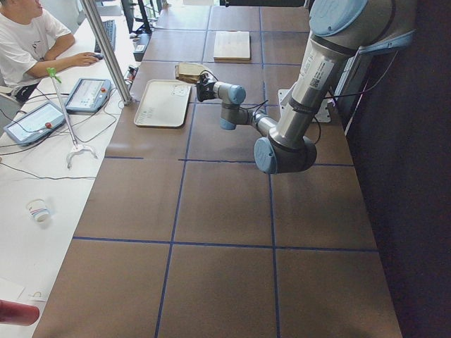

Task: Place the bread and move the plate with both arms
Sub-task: 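Carry the plate with the left gripper onto the cream bear tray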

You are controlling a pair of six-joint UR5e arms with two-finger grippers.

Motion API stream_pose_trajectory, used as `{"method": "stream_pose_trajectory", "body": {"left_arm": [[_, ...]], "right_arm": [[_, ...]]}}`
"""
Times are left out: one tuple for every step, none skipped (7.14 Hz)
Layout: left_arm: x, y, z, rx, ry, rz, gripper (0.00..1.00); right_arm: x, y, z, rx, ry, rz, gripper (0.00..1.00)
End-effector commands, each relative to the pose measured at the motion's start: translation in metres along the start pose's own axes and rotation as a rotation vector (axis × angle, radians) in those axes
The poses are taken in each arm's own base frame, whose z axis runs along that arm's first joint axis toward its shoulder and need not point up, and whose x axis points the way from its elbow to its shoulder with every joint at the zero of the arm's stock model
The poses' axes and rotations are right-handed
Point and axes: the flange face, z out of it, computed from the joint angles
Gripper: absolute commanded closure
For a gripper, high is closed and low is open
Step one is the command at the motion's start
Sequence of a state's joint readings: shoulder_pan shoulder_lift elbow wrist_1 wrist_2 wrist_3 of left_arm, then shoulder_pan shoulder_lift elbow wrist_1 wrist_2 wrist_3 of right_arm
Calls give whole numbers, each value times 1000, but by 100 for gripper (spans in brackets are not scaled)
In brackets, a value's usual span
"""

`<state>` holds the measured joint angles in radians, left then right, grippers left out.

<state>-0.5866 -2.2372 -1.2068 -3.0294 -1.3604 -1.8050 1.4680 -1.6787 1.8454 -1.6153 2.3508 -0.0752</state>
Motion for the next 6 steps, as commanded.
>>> {"method": "stream_pose_trajectory", "body": {"left_arm": [[-10, -68, 64, 79, -104, -48, 100], [-17, -81, 88, 105, -152, -68, 100], [-27, -84, 101, 117, -191, -66, 100], [-34, -83, 106, 108, -215, -69, 100], [-38, -80, 110, 84, -234, -71, 100], [-37, -73, 116, 67, -246, -73, 100]], "right_arm": [[0, 1, 0, -1, 1, 1, 0], [0, 0, 0, 0, -1, 0, 0], [0, 1, 0, -1, 1, 1, 0], [0, 1, 0, -1, 1, 2, 0], [0, 1, 0, -1, 1, 1, 0], [0, 1, 0, -1, 2, 1, 0]]}}
